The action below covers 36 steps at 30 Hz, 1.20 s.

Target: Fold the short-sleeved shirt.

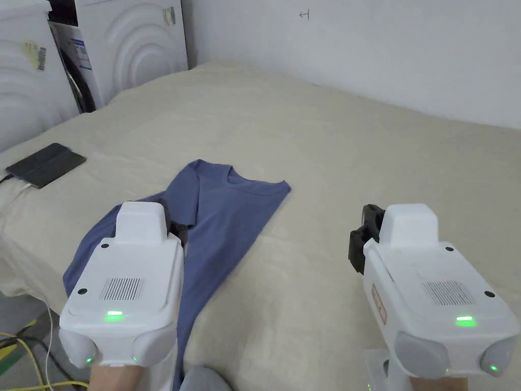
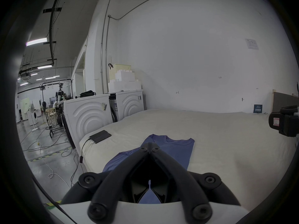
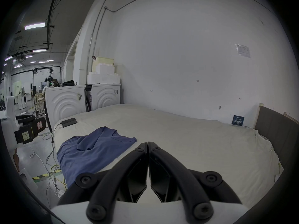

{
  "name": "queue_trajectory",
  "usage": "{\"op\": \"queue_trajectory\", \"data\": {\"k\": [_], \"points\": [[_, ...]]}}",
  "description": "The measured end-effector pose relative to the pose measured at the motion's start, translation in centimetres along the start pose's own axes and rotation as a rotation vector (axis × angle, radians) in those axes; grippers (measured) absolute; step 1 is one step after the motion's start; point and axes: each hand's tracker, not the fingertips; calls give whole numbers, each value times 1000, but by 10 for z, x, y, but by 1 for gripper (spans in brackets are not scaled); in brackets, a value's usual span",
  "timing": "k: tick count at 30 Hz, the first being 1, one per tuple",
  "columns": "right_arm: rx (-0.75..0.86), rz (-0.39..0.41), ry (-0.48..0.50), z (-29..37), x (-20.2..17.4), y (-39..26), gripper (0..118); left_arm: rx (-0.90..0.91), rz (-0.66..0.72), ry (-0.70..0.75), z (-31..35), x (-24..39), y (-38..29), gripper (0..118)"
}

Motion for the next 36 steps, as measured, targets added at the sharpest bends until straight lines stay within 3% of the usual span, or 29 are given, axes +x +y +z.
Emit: {"op": "queue_trajectory", "data": {"k": [2,3,4,5,6,7,8,17,23,29,36], "points": [[-1,0,6,-1,-2,0,0,-6,9,0,-3,-3,-1,25],[-3,1,8,-1,-2,1,0,-8,14,-2,-6,-4,-1,48],[-3,2,10,-1,-2,1,0,-12,18,-6,-9,-5,-1,85],[-4,4,14,-1,-3,1,0,-20,20,-8,-13,-5,0,85],[-5,8,15,-1,-3,1,0,-30,19,-8,-17,-5,0,94],[-5,11,16,-1,-3,2,0,-37,13,-2,-21,-5,1,117],[-5,12,17,-1,-3,2,0,-23,-7,37,-23,-6,0,118],[-18,22,10,-5,-1,7,0,-100,43,-99,-105,7,24,118],[-54,33,9,-17,-5,8,0,-268,22,-184,-185,18,30,118],[-119,30,14,-38,1,0,0,-567,88,-254,-289,39,24,118],[-197,40,-8,-57,10,-23,0,-876,-60,-171,-360,74,-5,118]]}}
